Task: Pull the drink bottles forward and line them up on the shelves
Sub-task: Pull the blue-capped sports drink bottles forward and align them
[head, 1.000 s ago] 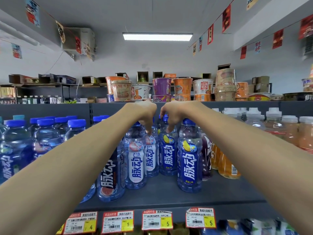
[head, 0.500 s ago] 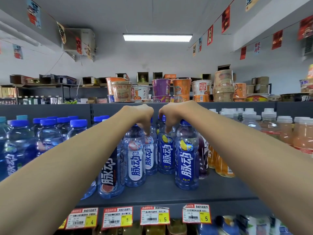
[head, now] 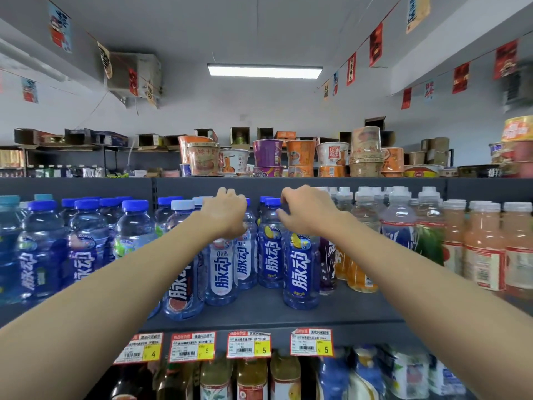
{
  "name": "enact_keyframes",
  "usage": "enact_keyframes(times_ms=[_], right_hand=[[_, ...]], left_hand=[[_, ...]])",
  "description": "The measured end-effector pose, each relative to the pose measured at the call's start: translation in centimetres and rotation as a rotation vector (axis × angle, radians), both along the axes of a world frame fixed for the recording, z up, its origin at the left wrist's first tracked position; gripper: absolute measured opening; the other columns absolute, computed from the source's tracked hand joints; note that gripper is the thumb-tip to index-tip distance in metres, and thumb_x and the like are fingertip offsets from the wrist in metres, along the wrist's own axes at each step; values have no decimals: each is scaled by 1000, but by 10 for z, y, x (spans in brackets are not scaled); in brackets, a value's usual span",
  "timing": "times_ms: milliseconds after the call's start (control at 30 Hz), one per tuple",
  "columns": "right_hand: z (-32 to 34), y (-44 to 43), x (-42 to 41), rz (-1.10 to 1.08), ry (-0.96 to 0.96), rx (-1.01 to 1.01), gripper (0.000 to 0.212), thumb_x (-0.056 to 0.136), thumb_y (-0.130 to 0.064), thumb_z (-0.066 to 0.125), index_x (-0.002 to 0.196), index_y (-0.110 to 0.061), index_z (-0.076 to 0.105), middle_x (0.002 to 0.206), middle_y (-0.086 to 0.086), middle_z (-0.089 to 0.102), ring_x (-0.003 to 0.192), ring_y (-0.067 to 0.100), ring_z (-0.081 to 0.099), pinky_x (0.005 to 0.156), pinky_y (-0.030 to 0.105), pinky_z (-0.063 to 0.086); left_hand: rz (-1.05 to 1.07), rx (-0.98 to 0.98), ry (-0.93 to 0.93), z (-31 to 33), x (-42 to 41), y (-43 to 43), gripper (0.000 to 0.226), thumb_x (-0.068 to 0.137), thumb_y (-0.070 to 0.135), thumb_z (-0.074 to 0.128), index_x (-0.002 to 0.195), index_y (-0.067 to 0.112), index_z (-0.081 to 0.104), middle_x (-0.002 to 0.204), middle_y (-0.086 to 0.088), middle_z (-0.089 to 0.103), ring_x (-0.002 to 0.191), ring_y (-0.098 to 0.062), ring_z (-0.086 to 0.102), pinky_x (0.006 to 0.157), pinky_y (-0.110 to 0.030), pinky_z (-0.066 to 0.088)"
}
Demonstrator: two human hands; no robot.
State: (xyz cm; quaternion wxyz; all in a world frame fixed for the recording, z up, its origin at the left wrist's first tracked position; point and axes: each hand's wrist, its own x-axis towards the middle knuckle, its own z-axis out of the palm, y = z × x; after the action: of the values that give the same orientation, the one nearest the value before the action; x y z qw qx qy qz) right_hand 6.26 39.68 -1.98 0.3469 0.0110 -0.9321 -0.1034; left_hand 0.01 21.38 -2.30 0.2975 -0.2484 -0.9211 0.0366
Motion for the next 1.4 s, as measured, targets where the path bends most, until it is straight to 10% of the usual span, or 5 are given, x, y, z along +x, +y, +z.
enact_keyframes(times_ms=[200, 767, 1133, 1267, 1400], right_hand=[[-20, 8, 2, 256, 127, -484, 27, 105, -32, 47, 95, -13, 62, 78, -2, 63, 76, 13, 56, 66, 30, 39], [-23, -8, 4, 491, 137, -612, 29, 106, -36, 45, 99, -15, 64, 76, -2, 67, 71, 13, 63, 67, 32, 46], [-90, 16, 32, 501, -93, -621, 116, 86, -66, 64, 158, -30, -19, 169, 0, 14, 151, 14, 24, 122, 41, 27], [-114, 16, 39, 484, -170, -676, 127, 81, -61, 75, 155, -35, -25, 153, 5, 48, 128, 12, 55, 111, 40, 44], [-129, 19, 40, 538, -185, -745, 129, 78, -50, 82, 153, -40, -22, 101, -27, 65, 87, -15, 65, 75, 4, 47]], left_hand=[[-119, 225, 23, -8, 0, -2, 25, 91, -5, 50, 113, 5, 56, 115, -12, 53, 112, -30, 46, 91, -49, 49], [-257, 303, 18, -6, 52, 10, 27, 93, -1, 52, 117, 8, 58, 119, -11, 54, 116, -28, 47, 96, -51, 43], [-622, 849, 69, -99, 53, -12, 78, 98, 22, 60, 157, 14, 10, 162, -3, 10, 151, -13, 11, 117, -11, 10], [-588, 803, 9, -134, 58, -24, 91, 97, 31, 64, 159, 18, 0, 158, 10, 9, 142, 14, 5, 107, 2, 4], [-567, 762, -45, -146, 60, -31, 99, 93, 31, 68, 159, 27, -6, 165, 9, 9, 148, 6, 8, 116, -10, 11]])
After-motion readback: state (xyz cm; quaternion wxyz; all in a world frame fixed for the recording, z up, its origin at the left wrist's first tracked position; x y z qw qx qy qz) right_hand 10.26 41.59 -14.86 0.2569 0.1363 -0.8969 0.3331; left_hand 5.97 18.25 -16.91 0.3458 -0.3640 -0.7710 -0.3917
